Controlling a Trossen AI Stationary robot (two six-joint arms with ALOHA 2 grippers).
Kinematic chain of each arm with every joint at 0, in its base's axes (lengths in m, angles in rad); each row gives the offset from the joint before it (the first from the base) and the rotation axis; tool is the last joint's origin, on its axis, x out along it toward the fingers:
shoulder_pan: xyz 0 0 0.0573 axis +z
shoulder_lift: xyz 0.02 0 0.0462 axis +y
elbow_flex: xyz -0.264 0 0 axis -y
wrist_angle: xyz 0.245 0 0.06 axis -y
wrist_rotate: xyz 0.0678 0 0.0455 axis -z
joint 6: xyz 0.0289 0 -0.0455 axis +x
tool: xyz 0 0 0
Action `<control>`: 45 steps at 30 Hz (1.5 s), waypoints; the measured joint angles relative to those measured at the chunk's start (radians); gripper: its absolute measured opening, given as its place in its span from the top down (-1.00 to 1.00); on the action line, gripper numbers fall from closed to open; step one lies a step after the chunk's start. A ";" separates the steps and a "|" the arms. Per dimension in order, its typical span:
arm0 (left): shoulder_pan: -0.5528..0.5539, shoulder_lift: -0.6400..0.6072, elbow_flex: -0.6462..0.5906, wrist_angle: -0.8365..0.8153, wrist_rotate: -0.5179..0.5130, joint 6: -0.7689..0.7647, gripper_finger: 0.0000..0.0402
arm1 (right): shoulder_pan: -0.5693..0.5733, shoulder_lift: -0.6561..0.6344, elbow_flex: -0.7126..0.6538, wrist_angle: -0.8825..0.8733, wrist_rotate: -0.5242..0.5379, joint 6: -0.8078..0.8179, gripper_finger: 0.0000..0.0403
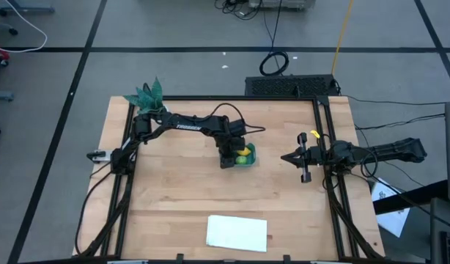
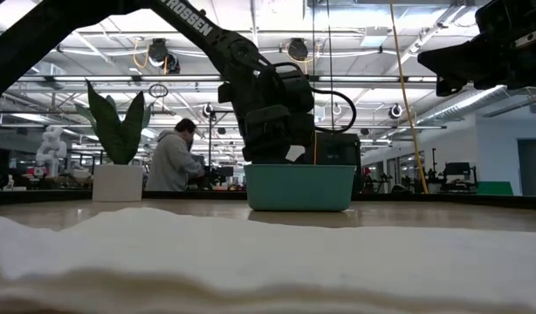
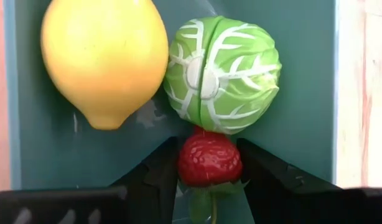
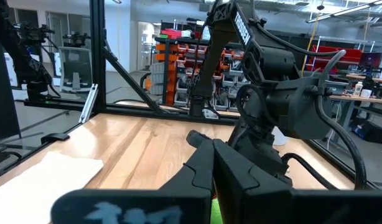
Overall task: Pick and placing Produce into tupperware
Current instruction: Put the strawberry into the bin, then return to Home Position
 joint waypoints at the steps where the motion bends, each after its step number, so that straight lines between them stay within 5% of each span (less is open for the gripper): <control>1: 0.000 0.000 0.000 0.000 -0.001 0.006 0.28 | 0.000 0.000 0.000 0.000 0.000 0.000 1.00; 11: 0.000 0.000 0.000 0.001 -0.006 0.019 0.25 | 0.000 0.000 0.000 0.000 0.000 0.000 1.00; 22: 0.000 -0.002 0.000 0.016 -0.024 0.022 -0.10 | 0.000 0.000 0.000 0.000 0.000 0.000 1.00; 45: -0.003 0.003 0.101 -0.089 -0.037 0.046 -0.10 | 0.000 0.000 0.000 0.000 0.000 0.009 1.00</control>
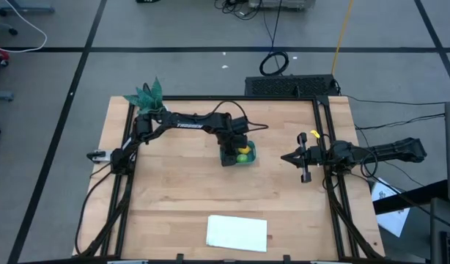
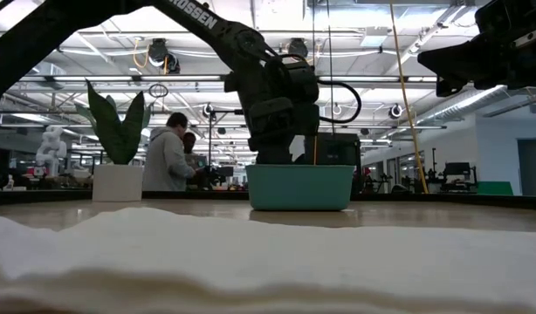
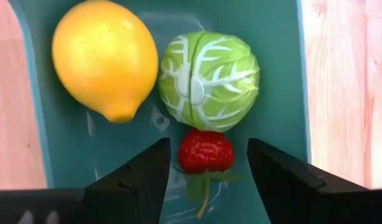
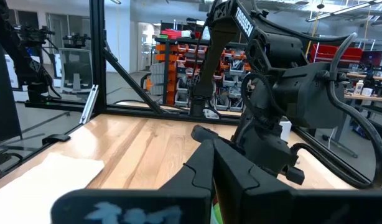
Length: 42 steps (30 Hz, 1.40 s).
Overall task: Pick and placing Produce into tupperware
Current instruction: Return to Home Position
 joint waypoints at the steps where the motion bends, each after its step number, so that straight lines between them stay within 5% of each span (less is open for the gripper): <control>1: 0.000 0.000 0.000 -0.002 -0.002 0.003 -0.10 | 0.000 0.000 0.000 0.000 0.000 0.001 1.00; 33: 0.009 -0.081 0.003 -0.040 -0.092 0.030 -0.07 | 0.000 0.000 0.000 0.000 0.000 0.009 1.00; 42: 0.008 -0.081 0.003 -0.043 -0.107 0.055 0.52 | 0.000 0.000 0.000 0.000 0.000 0.009 1.00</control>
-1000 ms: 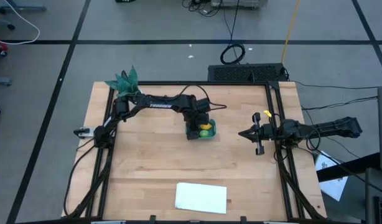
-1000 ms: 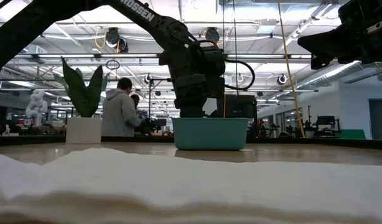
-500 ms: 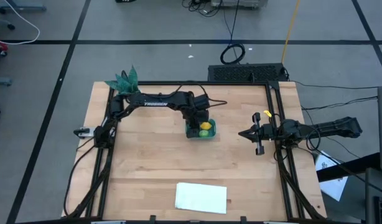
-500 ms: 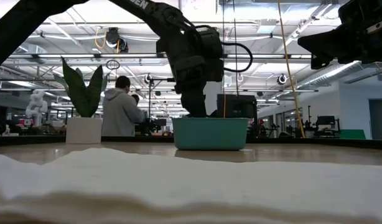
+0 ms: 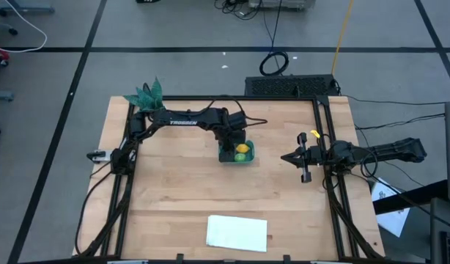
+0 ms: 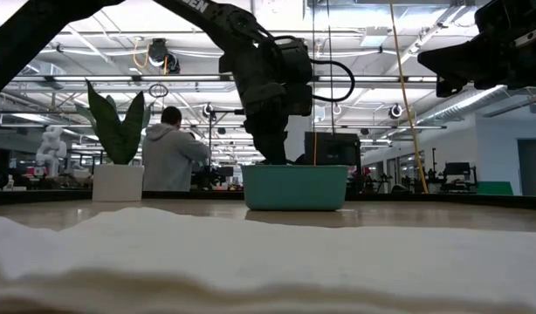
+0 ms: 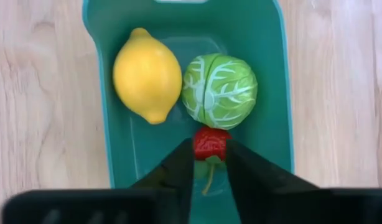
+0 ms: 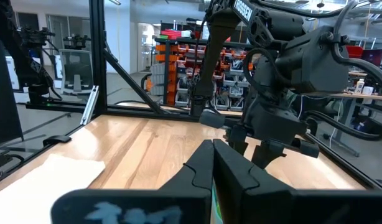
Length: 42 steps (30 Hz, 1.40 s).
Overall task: Pick and placing Produce into tupperware
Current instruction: Return to Home Position
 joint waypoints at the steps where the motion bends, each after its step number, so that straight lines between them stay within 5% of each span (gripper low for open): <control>1: 0.000 0.000 0.000 0.000 0.000 0.004 0.60 | 0.000 0.000 0.000 0.000 0.000 0.000 1.00; 8: 0.000 0.000 0.000 0.000 0.001 0.011 0.98 | 0.000 0.000 0.000 0.000 0.000 0.000 1.00; 20: -0.007 0.001 0.000 0.006 0.005 -0.035 0.66 | 0.000 0.000 0.000 0.000 0.000 0.000 1.00; 30: -0.013 0.000 0.000 0.002 -0.005 -0.011 0.64 | 0.000 0.000 0.000 0.000 0.000 0.000 1.00; 37: -0.047 -0.106 0.000 -0.083 -0.215 0.032 0.64 | 0.000 0.000 0.000 0.002 0.000 -0.001 1.00; 42: -0.068 -0.232 0.000 -0.107 -0.229 0.023 0.64 | 0.000 0.000 0.000 0.007 0.000 -0.002 1.00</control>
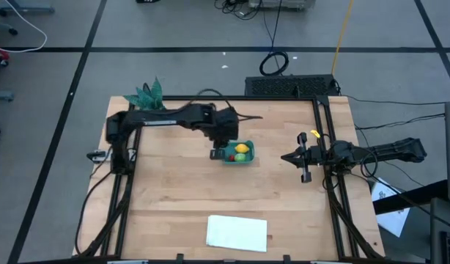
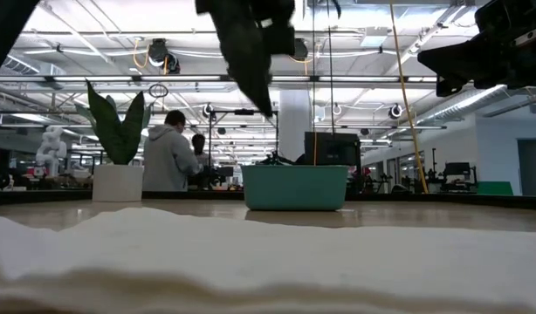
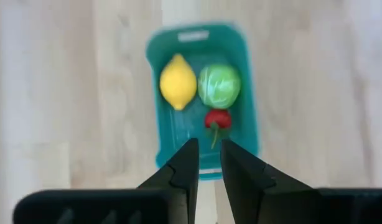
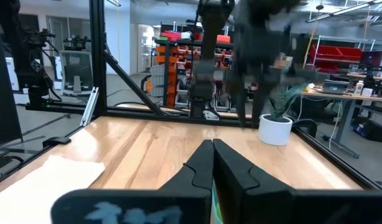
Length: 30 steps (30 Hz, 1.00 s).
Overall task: Pick and placing Produce into tupperware
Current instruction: Return to Home Position
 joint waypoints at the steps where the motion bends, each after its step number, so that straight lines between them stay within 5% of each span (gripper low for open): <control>1: -0.002 -0.029 0.000 -0.003 0.000 -0.005 0.64 | 0.000 0.000 0.000 0.000 0.000 0.000 1.00; 7: -0.034 -0.203 0.000 -0.028 -0.020 -0.023 0.64 | 0.000 0.000 0.000 0.002 -0.003 0.002 1.00; 15: -0.110 -0.395 0.000 -0.114 -0.233 -0.066 0.64 | 0.000 0.000 0.000 0.001 -0.004 0.003 1.00; 30: -0.140 -0.566 0.000 -0.128 -0.157 -0.069 0.64 | 0.000 0.000 0.000 -0.003 -0.004 0.003 1.00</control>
